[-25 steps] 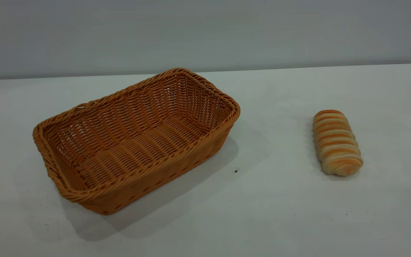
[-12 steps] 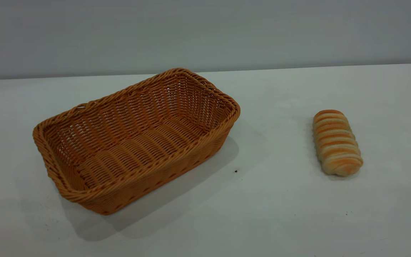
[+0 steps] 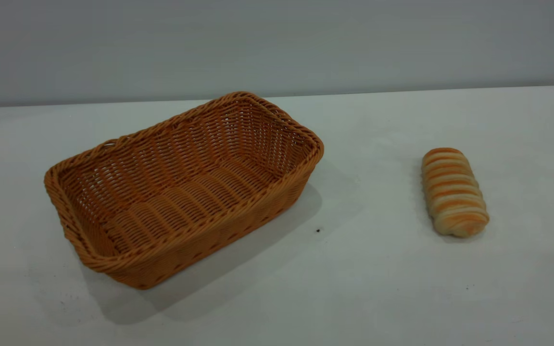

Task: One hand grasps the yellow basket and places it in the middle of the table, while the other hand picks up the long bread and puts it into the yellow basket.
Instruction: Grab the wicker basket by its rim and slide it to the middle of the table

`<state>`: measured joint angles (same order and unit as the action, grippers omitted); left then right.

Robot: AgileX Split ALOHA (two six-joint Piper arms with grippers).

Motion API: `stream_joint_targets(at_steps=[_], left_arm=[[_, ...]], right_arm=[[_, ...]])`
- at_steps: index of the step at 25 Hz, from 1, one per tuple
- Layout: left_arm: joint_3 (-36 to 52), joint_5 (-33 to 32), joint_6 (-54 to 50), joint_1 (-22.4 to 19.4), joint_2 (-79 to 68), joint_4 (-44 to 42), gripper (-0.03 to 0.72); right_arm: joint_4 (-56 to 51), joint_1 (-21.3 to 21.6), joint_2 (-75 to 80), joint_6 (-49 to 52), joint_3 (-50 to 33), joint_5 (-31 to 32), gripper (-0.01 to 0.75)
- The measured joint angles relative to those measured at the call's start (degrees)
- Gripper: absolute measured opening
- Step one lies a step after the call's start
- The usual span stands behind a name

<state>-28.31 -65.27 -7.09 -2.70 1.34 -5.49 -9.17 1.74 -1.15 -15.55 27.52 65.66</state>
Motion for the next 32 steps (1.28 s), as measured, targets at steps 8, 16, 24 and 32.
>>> stream_joint_targets(at_steps=[8,16,24,32], left_arm=[[0.0,0.0,0.1,0.0,0.0,-0.17,0.552],[-5.28,2.25,0.08,0.0,-0.6,2.21,0.552],[-8.5,8.17,0.3,0.0,-18.85,4.09,0.552],[-8.7,24.06,-1.14,0.0,-51.68,9.64,0.552]], right_arm=[[0.0,0.0,0.0,0.0,0.0,0.0,0.362],[0.0,0.0,0.0,0.0,0.17,-0.81,0.362],[-9.14,0.0,13.15,-4.86,3.06,-13.11,0.362],[-17.62,0.0,30.61,-16.23,5.17,-21.87,0.362]])
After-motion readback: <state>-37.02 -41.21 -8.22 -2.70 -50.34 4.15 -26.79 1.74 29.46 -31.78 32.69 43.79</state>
